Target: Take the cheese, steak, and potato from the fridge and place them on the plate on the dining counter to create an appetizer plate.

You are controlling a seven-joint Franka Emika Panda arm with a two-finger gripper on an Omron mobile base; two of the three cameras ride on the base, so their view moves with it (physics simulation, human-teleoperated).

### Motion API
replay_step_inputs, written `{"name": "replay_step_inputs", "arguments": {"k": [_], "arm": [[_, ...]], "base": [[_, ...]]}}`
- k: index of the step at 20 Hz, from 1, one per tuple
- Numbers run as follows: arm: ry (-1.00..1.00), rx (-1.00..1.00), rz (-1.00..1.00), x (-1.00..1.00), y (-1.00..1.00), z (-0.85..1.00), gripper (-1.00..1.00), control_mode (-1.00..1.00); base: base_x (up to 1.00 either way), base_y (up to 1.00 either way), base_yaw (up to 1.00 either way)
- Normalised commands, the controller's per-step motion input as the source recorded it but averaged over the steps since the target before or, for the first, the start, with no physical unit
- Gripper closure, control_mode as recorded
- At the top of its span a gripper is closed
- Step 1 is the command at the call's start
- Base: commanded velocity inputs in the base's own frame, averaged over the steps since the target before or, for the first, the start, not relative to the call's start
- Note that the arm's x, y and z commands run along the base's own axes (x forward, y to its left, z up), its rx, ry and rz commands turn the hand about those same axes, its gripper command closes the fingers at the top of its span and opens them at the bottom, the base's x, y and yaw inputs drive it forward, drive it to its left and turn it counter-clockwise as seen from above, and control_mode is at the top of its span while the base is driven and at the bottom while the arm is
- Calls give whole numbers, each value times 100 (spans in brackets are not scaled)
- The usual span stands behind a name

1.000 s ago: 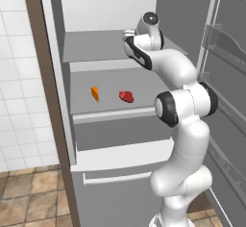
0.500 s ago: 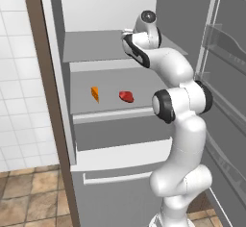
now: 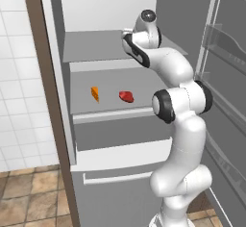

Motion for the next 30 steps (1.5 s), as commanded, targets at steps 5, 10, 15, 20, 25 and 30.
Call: {"name": "replay_step_inputs", "arguments": {"k": [5, 10, 15, 20, 25, 30], "arm": [[-1, 0, 0, -63, 0, -11, 100, -100], [-7, 0, 2, -88, 0, -4, 100, -100], [-13, 0, 2, -91, 0, 0, 100, -100], [-21, 0, 1, -100, 1, 0, 100, -100], [-21, 0, 0, -97, 5, 0, 100, -100], [-20, 0, 0, -90, 2, 0, 100, -100]], "base": [[0, 0, 0], [0, 0, 0], [0, 0, 0], [0, 0, 0], [0, 0, 0], [0, 0, 0]]}}
